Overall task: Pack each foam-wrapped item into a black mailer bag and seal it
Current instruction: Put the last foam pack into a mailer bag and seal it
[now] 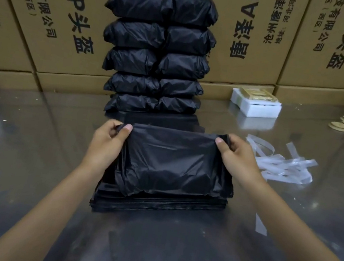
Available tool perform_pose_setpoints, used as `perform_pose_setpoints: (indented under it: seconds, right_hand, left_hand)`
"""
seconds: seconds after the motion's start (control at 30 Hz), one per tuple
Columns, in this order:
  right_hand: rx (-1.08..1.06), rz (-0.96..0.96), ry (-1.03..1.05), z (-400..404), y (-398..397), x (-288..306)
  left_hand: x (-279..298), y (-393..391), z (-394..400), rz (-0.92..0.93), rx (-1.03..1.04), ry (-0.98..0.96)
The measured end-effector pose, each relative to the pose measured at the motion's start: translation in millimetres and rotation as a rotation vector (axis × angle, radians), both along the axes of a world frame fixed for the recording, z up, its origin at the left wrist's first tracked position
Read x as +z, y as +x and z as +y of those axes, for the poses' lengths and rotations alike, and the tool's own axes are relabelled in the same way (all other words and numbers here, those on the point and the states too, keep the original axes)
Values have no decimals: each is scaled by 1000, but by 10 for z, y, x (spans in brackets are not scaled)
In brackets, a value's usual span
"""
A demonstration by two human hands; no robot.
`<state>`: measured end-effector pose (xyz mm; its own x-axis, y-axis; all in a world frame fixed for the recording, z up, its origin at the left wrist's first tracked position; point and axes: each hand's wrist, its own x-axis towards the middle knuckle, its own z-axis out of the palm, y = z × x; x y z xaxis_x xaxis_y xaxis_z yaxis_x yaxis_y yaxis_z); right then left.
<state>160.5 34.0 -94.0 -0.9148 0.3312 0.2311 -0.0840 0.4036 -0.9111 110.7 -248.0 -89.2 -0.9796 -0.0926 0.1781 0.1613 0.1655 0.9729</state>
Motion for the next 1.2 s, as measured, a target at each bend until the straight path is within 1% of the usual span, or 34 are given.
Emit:
perform_pose_setpoints:
  seconds: [0.07, 0.13, 0.2, 0.3, 0.37, 0.43, 0.57, 0.67, 0.77, 0.83, 0.9, 0.93, 1.0, 1.03, 1.07, 1.13, 1.17, 1.2]
  right_hand:
    - [-44, -82, 19, -33, -69, -41]
    - [-60, -131, -12, -91, -112, -76]
    - [-67, -173, 9, -147, -143, -117]
    - [-98, -178, 171, -166, -191, -158]
    - [-126, -162, 241, -158, -221, -171]
    - [-136, -164, 258, -156, -239, -203]
    - [-148, -168, 214, -175, -258, -330]
    - [-147, -167, 212, -184, -266, -352]
    - [-129, -190, 260, -175, -279, -340]
    - [-112, -213, 300, -165, -283, -336]
    - [-94, -252, 339, -144, -282, -294]
    - [-88, -274, 366, -127, -278, -254]
    - [-92, -288, 392, -72, -274, -142]
    - [-102, -269, 379, -46, -265, -78]
    - [-126, -220, 361, -31, -253, -20]
    - [-209, -20, 385, -80, -235, 71]
    - [-241, 77, 425, -149, -237, 118]
    - [-231, 119, 457, -236, -264, 153]
  left_hand:
    - [-63, -81, 45, -67, 11, -66]
    - [-163, -144, 121, -123, -13, -131]
    - [-277, -198, 191, -116, -18, -209]
    - [-370, -241, 252, -27, 42, -398]
    - [-388, -227, 281, 57, 92, -474]
    - [-425, -190, 323, 118, 131, -533]
    - [-522, -69, 413, 147, 249, -707]
    - [-525, -24, 430, 121, 261, -714]
    - [-513, -46, 420, 94, 232, -736]
    - [-506, -70, 403, 68, 169, -798]
    - [-458, -124, 348, 0, 75, -838]
    - [-415, -167, 312, -52, 24, -818]
    - [-276, -234, 234, -140, -39, -677]
    - [-208, -259, 208, -134, -16, -614]
    - [-146, -263, 192, -82, 37, -567]
    - [-31, -200, 242, 66, 113, -484]
    - [29, -153, 312, 113, 92, -462]
    - [70, -122, 409, 120, 32, -479]
